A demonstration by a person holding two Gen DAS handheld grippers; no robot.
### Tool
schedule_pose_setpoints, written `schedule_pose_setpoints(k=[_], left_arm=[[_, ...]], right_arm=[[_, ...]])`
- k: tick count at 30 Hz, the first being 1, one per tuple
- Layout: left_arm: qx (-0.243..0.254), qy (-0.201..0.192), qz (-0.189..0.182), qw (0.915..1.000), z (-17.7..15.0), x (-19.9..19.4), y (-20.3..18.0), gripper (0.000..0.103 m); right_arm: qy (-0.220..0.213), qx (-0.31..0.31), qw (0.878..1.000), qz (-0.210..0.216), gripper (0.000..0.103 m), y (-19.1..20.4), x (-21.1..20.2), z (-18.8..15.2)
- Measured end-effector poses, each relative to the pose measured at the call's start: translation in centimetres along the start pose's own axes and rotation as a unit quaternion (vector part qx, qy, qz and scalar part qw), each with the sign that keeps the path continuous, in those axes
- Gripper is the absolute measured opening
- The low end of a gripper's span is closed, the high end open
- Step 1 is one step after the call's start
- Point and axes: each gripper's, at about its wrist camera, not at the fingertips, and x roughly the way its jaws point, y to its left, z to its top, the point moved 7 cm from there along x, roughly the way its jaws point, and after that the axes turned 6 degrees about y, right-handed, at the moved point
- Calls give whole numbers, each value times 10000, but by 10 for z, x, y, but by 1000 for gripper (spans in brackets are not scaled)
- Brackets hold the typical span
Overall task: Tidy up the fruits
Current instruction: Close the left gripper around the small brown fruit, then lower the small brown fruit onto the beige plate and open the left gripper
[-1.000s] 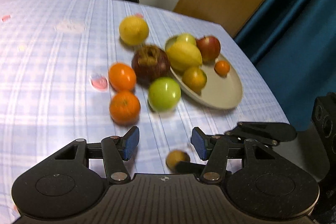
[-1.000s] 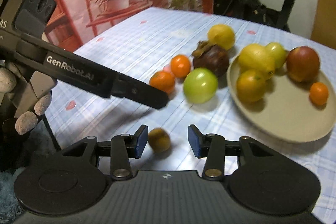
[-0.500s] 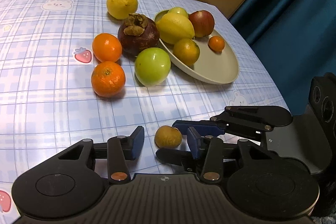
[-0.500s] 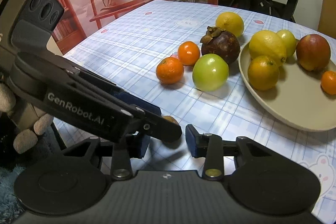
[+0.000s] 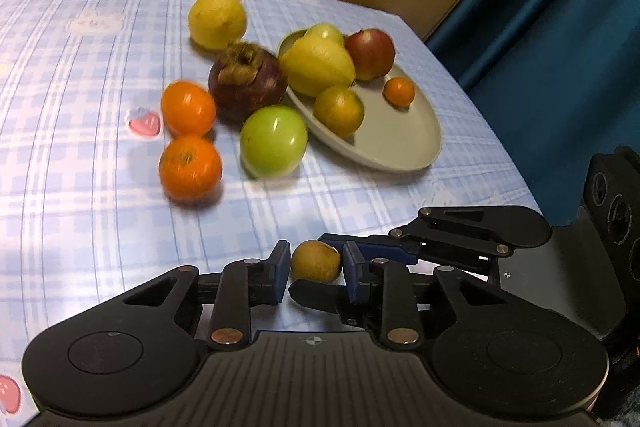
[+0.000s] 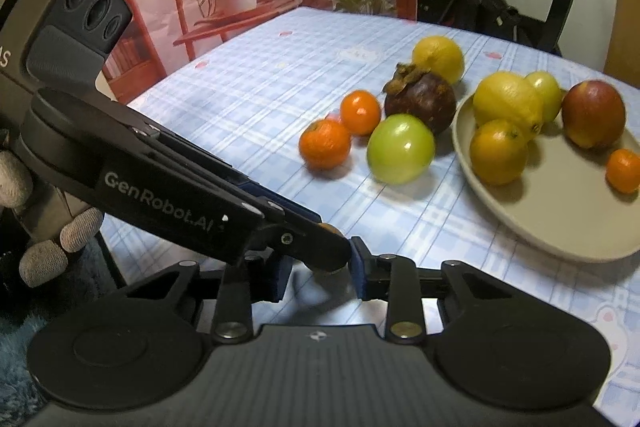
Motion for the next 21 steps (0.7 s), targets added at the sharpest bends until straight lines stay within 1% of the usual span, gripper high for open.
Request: schedule_pose_setpoints(k=[3,8,13,16,21], left_arm=[[36,-10,-11,10000,4,0,-3,30],[-2,64,-42,10000,-1,6,-4,30],[2,-64,-61,10000,4,-1,-5,30],[105,-220,-13,9997,18,-11,-13,30],[382,-641,33,9972,57,-31,-38,30]], right_arm=[[-62,69,10000,-26,29,-5,-3,1],[16,119,9999,-20,29,-7,-1,-5],[-99,88,9999,-43,29,-7,-7,-1],[-297,57,9995,-91,29,-11,-18,11],[-732,-86,9968,-302,29,-26,-49,40]])
